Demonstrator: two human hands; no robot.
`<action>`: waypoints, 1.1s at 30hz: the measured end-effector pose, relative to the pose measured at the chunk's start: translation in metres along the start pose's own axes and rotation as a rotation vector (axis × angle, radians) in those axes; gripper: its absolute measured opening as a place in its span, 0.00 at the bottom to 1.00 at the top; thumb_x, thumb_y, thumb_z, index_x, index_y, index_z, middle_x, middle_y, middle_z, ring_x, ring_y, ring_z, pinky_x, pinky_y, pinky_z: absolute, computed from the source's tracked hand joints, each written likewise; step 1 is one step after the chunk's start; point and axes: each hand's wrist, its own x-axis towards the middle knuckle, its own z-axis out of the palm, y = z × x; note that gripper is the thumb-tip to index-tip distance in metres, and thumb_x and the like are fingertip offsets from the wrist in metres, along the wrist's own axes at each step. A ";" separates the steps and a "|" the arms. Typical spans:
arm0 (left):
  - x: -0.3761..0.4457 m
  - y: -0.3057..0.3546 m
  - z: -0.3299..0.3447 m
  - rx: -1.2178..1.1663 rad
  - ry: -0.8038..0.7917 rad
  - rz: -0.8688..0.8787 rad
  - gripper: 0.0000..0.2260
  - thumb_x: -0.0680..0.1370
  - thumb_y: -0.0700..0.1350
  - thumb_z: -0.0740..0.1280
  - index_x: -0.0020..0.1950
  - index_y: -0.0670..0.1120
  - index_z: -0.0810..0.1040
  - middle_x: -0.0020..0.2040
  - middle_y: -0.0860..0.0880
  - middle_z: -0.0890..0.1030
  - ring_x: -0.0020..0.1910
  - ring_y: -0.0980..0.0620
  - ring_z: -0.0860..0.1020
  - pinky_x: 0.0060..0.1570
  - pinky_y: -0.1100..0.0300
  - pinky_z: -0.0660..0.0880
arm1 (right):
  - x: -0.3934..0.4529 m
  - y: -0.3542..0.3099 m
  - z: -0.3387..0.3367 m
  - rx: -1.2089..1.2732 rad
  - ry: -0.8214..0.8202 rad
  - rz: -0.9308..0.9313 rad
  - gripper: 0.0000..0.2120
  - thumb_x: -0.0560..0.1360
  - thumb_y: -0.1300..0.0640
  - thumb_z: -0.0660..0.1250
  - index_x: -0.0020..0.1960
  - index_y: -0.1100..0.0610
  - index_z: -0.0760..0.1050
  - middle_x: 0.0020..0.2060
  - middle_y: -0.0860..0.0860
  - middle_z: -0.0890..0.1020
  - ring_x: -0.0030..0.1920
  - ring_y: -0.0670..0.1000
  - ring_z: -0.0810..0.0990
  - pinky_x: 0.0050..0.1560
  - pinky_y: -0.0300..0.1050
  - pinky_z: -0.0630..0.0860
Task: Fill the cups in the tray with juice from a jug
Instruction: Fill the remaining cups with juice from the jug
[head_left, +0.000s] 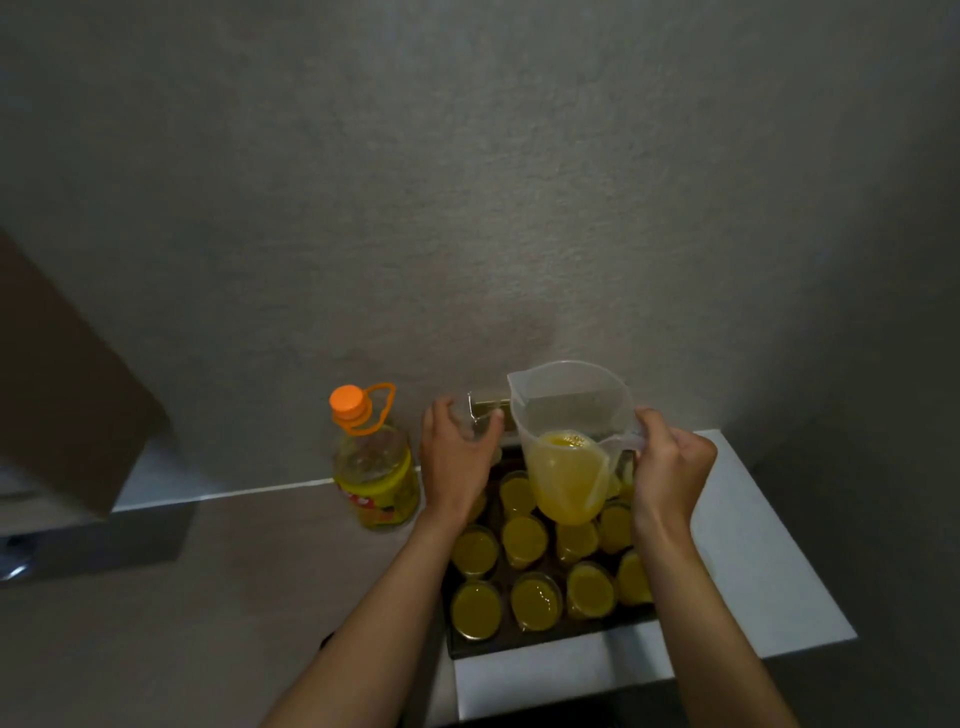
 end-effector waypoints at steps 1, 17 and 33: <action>0.000 -0.001 -0.004 -0.013 0.008 -0.002 0.29 0.72 0.62 0.74 0.65 0.48 0.73 0.55 0.52 0.74 0.53 0.51 0.75 0.52 0.56 0.74 | -0.001 -0.002 0.001 0.002 -0.003 -0.004 0.23 0.79 0.60 0.70 0.27 0.62 0.69 0.19 0.46 0.66 0.23 0.48 0.63 0.25 0.40 0.64; -0.035 0.019 -0.059 -0.575 0.062 -0.140 0.24 0.74 0.55 0.77 0.62 0.53 0.69 0.59 0.57 0.73 0.60 0.51 0.76 0.54 0.55 0.76 | -0.007 -0.055 0.017 -0.042 -0.206 -0.092 0.22 0.77 0.56 0.71 0.27 0.57 0.70 0.20 0.46 0.68 0.22 0.46 0.65 0.26 0.39 0.63; -0.059 0.018 -0.103 -0.580 -0.043 -0.016 0.26 0.71 0.53 0.80 0.65 0.64 0.74 0.65 0.59 0.75 0.63 0.63 0.74 0.57 0.65 0.73 | 0.003 -0.121 0.029 -0.250 -0.389 -0.325 0.23 0.77 0.53 0.71 0.28 0.60 0.69 0.20 0.50 0.64 0.20 0.48 0.60 0.25 0.41 0.59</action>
